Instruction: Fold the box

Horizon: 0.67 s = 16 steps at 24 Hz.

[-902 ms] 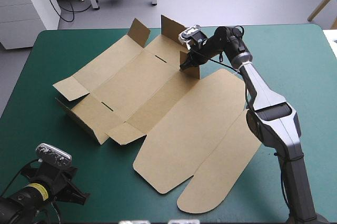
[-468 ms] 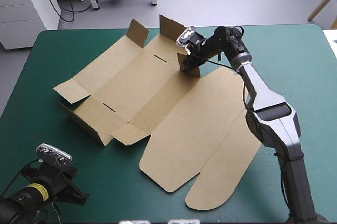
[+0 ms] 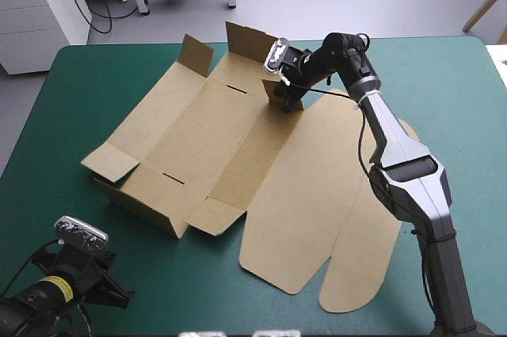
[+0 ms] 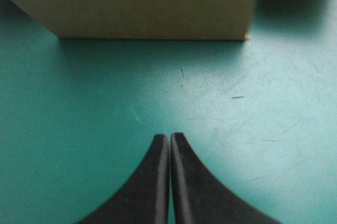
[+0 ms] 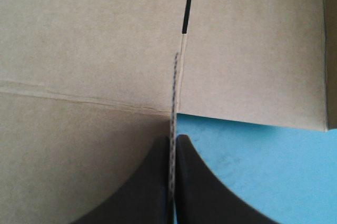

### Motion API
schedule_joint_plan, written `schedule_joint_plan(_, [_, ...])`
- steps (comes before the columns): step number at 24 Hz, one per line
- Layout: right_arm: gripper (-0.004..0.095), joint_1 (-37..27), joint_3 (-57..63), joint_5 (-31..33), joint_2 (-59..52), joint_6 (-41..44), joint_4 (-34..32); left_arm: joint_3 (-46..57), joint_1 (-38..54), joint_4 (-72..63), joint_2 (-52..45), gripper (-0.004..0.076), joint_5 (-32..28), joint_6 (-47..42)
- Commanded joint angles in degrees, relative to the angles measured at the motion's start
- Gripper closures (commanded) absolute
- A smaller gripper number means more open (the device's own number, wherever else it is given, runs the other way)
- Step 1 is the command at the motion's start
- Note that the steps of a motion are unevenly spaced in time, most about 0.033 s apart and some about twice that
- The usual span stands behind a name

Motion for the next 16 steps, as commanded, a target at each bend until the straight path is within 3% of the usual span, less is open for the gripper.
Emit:
schedule_joint_plan(1, [0.0928, 0.3, -2.7, -0.2, -4.3, -4.1, 4.4, -1.6, -0.2, 0.3, 0.5, 0.0734, -2.9, -0.5])
schedule_joint_plan(9, [0.0928, 2.4, -2.7, 0.0, -4.2, -11.2, 8.4, -1.6, -0.2, 0.2, 0.5, 0.0734, -2.9, -0.5])
schedule_joint_plan(16, [0.0928, 3.3, -2.7, 0.1, -4.2, -11.2, 7.3, -1.6, -0.2, 0.4, 0.5, 0.0734, -2.9, -0.5])
